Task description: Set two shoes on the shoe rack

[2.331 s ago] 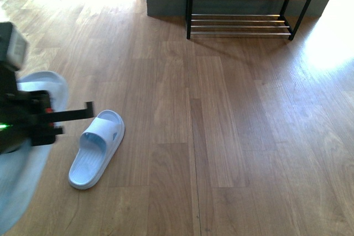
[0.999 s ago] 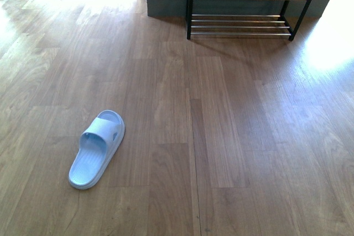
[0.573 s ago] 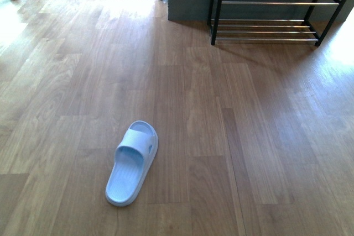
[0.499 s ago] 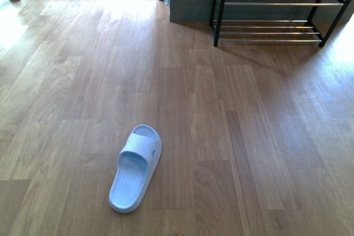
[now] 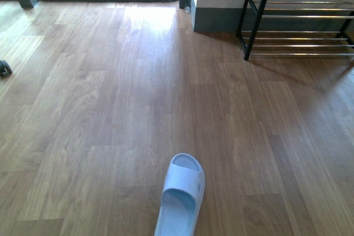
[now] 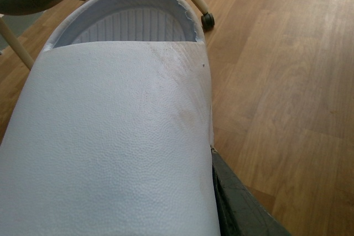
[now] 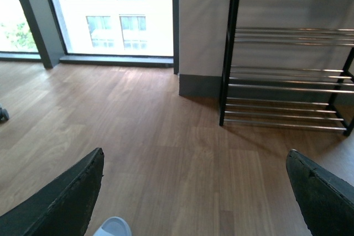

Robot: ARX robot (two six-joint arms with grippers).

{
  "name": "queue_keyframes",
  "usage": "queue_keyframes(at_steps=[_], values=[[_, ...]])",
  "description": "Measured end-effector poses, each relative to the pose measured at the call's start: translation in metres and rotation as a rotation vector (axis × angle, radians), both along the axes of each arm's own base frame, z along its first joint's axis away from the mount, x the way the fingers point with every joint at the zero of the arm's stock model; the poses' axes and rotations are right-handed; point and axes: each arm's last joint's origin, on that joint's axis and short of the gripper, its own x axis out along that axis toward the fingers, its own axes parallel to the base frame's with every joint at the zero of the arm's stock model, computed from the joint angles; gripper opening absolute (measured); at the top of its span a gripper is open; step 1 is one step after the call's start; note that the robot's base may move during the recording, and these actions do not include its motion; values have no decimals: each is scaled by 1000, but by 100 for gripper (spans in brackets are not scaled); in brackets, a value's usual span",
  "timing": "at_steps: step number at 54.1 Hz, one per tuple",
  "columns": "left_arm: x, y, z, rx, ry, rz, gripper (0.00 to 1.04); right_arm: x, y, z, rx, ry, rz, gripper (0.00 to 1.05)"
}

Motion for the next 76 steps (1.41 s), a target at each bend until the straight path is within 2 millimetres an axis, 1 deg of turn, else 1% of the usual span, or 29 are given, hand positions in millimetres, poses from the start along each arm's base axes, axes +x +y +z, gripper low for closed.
queue_keyframes(at_steps=[76], values=[[0, 0, -1, 0, 2, -1, 2, 0, 0, 0, 0, 0, 0, 95]])
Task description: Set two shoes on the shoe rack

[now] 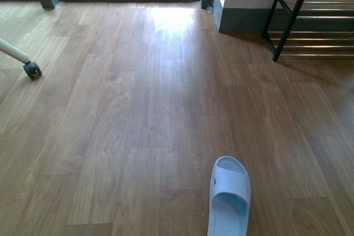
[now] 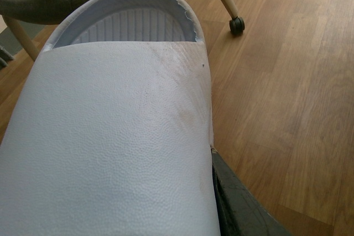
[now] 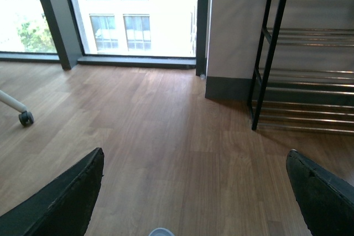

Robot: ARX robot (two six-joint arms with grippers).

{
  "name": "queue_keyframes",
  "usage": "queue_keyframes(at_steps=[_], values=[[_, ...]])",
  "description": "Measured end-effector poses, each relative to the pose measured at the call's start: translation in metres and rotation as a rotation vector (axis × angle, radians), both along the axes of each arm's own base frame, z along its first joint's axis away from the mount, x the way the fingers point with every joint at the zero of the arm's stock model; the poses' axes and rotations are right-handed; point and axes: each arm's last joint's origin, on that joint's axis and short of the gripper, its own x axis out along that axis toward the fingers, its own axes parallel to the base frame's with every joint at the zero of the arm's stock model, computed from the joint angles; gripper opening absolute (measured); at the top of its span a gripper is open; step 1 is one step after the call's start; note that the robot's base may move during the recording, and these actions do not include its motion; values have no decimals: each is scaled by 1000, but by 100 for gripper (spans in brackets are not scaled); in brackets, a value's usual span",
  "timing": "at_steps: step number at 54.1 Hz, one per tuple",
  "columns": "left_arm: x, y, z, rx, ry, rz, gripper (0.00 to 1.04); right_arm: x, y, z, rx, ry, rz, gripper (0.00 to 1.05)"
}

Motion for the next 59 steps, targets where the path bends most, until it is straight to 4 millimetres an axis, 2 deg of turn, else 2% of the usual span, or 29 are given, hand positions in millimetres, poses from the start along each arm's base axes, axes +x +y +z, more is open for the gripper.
queue_keyframes(at_steps=[30, 32, 35, 40, 46, 54, 59], values=[[0, 0, 0, 0, 0, -1, 2, 0, 0, 0, 0, 0, -1, 95], [0, 0, 0, 0, 0, 1, 2, 0, 0, 0, -3, 16, 18, 96], [0, 0, 0, 0, 0, 0, 2, 3, 1, -6, -11, 151, 156, 96], [0, 0, 0, 0, 0, -1, 2, 17, 5, -15, -40, 264, 211, 95], [0, 0, 0, 0, 0, 0, 2, 35, 10, -19, -95, 297, 210, 96], [0, 0, 0, -1, 0, -1, 2, 75, 19, -28, -166, 350, 213, 96], [0, 0, 0, 0, 0, 0, 2, 105, 24, -46, -221, 404, 226, 96]])
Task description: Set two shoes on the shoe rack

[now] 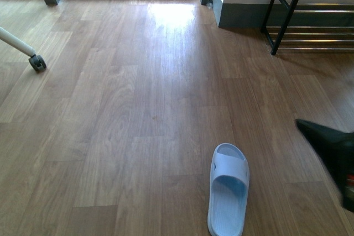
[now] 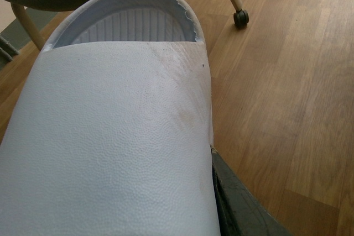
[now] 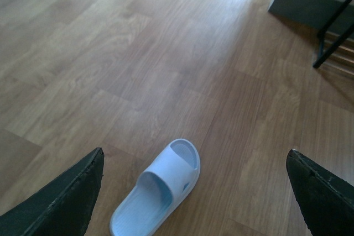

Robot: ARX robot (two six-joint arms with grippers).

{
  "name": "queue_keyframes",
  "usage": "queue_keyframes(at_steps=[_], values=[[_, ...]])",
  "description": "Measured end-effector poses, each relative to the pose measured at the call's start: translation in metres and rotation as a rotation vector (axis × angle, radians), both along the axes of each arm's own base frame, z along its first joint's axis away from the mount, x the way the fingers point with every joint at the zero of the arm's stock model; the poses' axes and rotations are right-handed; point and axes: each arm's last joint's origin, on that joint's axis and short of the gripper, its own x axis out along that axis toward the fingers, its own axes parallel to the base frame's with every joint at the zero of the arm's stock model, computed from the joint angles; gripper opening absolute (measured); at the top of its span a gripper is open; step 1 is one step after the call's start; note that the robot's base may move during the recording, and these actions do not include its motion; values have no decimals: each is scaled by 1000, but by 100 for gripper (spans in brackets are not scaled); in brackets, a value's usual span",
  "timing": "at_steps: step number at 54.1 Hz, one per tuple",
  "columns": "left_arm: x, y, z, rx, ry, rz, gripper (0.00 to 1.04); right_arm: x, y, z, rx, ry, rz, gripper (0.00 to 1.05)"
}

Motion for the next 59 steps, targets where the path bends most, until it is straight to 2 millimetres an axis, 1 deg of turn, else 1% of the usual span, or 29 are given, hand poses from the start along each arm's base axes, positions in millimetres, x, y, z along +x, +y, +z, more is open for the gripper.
queue_keyframes(at_steps=[1, 2, 4, 7, 10, 11, 12, 16, 20, 24, 28, 39, 48, 54, 59], values=[[0, 0, 0, 0, 0, 0, 2, 11, 2, -10, -22, 31, 5, 96], [0, 0, 0, 0, 0, 0, 2, 14, 3, -14, -29, 40, 6, 96], [0, 0, 0, 0, 0, 0, 2, 28, 5, -30, -58, 88, 8, 95], [0, 0, 0, 0, 0, 0, 2, 38, 6, -50, -78, 160, 14, 96], [0, 0, 0, 0, 0, 0, 2, 49, 7, -75, -108, 242, 16, 96], [0, 0, 0, 0, 0, 0, 2, 51, 7, -80, -114, 256, 18, 96], [0, 0, 0, 0, 0, 0, 2, 55, 8, -90, -122, 287, 22, 96], [0, 0, 0, 0, 0, 0, 2, 63, 9, -117, -144, 374, 31, 96], [0, 0, 0, 0, 0, 0, 2, 69, 10, -140, -163, 433, 34, 95], [0, 0, 0, 0, 0, 0, 2, 73, 11, -159, -174, 486, 41, 95], [0, 0, 0, 0, 0, 0, 2, 78, 12, -174, -190, 509, 41, 96], [0, 0, 0, 0, 0, 0, 2, 90, 14, -202, -210, 548, 35, 96], [0, 0, 0, 0, 0, 0, 2, 96, 16, -220, -209, 564, 43, 95], [0, 0, 0, 0, 0, 0, 2, 105, 15, -231, -203, 570, 30, 96], [0, 0, 0, 0, 0, 0, 2, 113, 14, -236, -197, 562, 17, 96]])
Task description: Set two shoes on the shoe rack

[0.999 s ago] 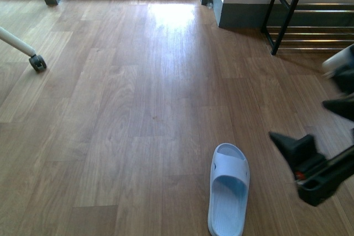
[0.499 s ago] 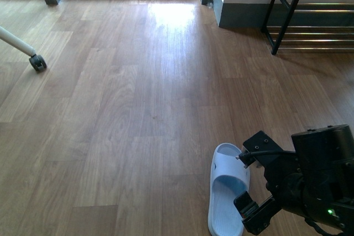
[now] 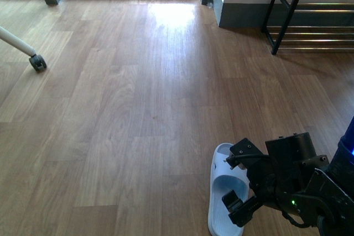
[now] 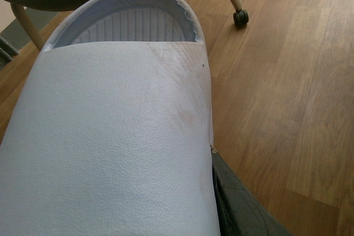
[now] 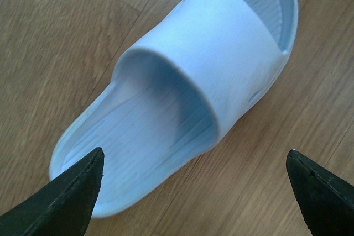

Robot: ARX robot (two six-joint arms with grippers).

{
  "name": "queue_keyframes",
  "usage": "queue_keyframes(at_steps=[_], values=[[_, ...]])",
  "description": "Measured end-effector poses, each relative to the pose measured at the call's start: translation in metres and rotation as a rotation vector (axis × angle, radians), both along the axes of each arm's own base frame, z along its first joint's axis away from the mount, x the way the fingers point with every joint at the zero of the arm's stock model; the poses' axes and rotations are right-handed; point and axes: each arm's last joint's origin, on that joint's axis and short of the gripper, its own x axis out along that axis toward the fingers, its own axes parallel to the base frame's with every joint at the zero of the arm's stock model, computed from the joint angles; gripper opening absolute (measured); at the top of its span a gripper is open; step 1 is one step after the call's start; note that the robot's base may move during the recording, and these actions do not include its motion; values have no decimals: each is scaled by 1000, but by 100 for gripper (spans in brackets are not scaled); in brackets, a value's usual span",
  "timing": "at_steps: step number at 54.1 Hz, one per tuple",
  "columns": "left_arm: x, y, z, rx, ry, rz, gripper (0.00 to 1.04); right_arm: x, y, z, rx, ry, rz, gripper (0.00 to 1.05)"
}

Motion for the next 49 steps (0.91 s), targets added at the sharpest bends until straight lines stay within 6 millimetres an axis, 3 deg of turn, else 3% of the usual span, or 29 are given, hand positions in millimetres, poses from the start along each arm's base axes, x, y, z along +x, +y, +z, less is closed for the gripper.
queue_keyframes(at_steps=[22, 49], values=[[0, 0, 0, 0, 0, 0, 2, 30, -14, -19, 25, -42, -111, 95], [0, 0, 0, 0, 0, 0, 2, 35, -16, -50, 32, -102, -207, 93]])
